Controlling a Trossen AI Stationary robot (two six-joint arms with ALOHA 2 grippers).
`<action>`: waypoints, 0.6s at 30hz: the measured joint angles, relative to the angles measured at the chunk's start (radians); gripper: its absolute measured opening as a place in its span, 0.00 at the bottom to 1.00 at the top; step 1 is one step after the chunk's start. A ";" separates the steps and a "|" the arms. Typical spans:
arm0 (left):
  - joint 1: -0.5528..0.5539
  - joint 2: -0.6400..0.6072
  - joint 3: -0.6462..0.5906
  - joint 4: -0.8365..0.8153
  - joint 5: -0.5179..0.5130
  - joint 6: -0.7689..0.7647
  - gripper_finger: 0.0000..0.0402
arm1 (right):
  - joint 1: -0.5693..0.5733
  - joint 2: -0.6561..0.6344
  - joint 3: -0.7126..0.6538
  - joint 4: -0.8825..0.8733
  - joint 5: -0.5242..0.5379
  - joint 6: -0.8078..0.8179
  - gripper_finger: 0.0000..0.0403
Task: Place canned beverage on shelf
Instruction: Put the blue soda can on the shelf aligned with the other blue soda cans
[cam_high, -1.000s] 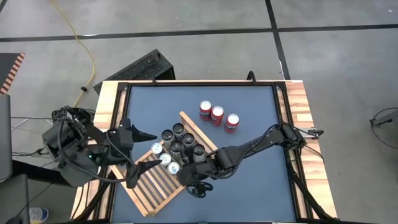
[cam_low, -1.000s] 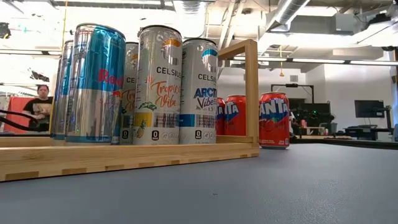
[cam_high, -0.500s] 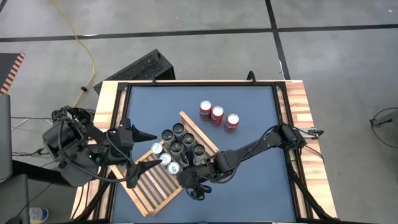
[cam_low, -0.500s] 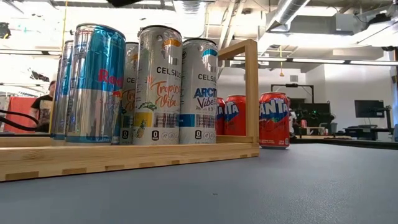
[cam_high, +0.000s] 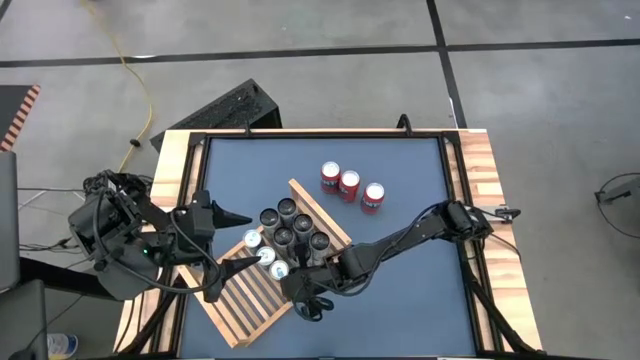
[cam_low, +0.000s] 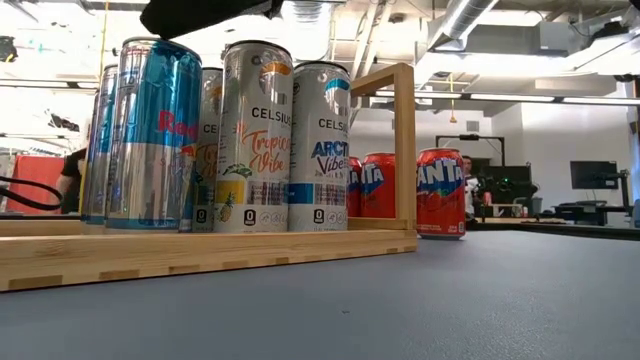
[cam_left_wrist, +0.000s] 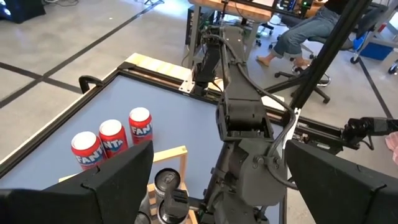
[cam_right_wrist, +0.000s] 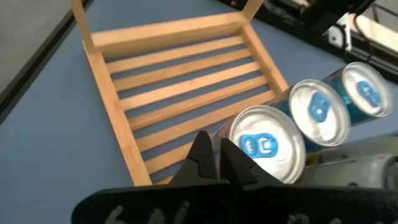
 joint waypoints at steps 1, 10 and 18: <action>0.000 0.000 0.000 0.000 0.000 0.000 0.88 | -0.001 0.001 0.000 0.004 -0.002 0.000 0.00; 0.000 0.000 0.000 0.000 -0.001 0.000 0.88 | -0.005 0.000 0.001 0.094 -0.007 -0.083 0.00; 0.000 0.000 0.000 0.001 -0.004 0.000 0.88 | 0.022 -0.088 0.005 0.010 0.133 -0.130 0.00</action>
